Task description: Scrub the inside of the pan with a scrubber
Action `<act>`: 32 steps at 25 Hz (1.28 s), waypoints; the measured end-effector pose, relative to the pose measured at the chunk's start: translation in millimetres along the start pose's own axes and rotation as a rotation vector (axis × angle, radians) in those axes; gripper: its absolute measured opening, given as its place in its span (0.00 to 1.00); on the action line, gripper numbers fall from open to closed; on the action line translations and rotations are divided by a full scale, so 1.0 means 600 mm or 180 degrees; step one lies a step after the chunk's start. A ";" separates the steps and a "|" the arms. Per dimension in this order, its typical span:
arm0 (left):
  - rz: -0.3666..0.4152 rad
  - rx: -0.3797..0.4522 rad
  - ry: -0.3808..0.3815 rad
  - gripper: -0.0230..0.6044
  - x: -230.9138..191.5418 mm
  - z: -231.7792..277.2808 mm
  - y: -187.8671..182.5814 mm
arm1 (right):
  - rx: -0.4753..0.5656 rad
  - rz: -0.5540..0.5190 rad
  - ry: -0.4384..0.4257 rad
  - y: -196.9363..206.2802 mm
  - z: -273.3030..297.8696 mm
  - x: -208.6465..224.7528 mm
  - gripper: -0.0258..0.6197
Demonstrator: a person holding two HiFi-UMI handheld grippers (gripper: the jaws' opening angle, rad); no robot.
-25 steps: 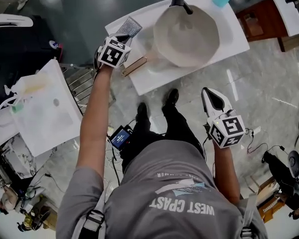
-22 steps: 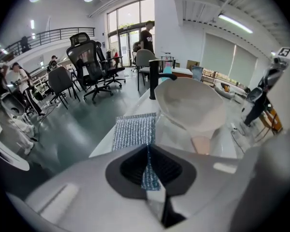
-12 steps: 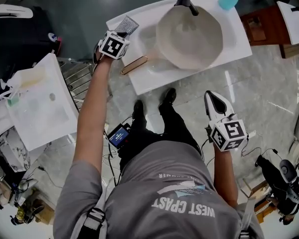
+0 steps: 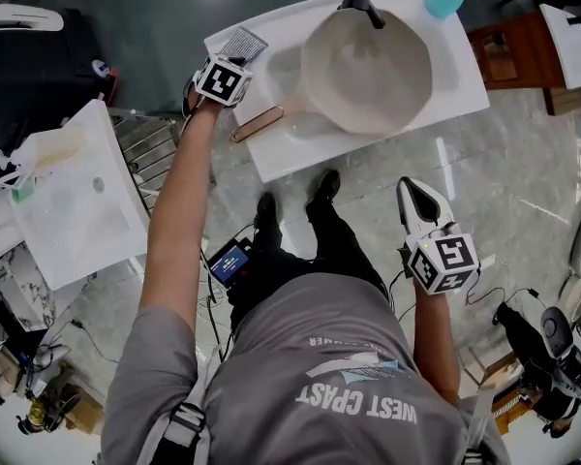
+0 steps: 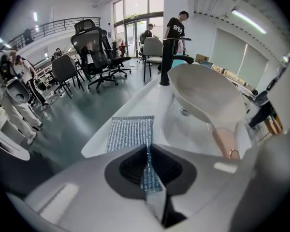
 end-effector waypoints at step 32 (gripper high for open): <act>0.0603 0.2584 0.0156 0.04 0.141 -0.642 -0.174 | 0.1218 -0.0586 -0.0214 -0.211 -0.118 -0.227 0.04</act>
Point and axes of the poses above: the fingertips, and each gripper's own axes: z forward along the fingers, x to its right, y out of its underside, the point moved 8 cm from there along -z, backward along the fingers, and after that the axes turned 12 degrees about x, right-handed, at the moved point
